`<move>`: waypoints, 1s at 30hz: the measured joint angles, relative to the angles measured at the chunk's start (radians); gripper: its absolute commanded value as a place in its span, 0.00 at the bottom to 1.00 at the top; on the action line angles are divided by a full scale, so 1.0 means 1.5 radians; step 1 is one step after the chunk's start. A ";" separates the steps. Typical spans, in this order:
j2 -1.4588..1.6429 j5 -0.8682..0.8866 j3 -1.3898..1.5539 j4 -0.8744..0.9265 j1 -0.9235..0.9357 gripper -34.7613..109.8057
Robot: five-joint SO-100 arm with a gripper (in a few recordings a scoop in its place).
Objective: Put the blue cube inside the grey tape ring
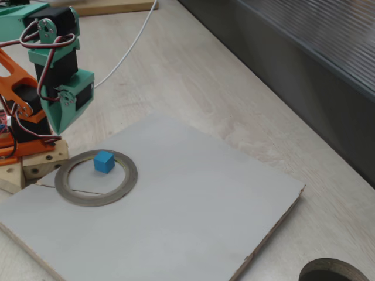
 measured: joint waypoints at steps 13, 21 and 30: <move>-0.089 -0.001 -0.017 0.000 0.077 0.24; -0.179 0.000 -0.128 0.000 0.191 0.24; -0.195 -0.001 -0.184 0.000 0.331 0.24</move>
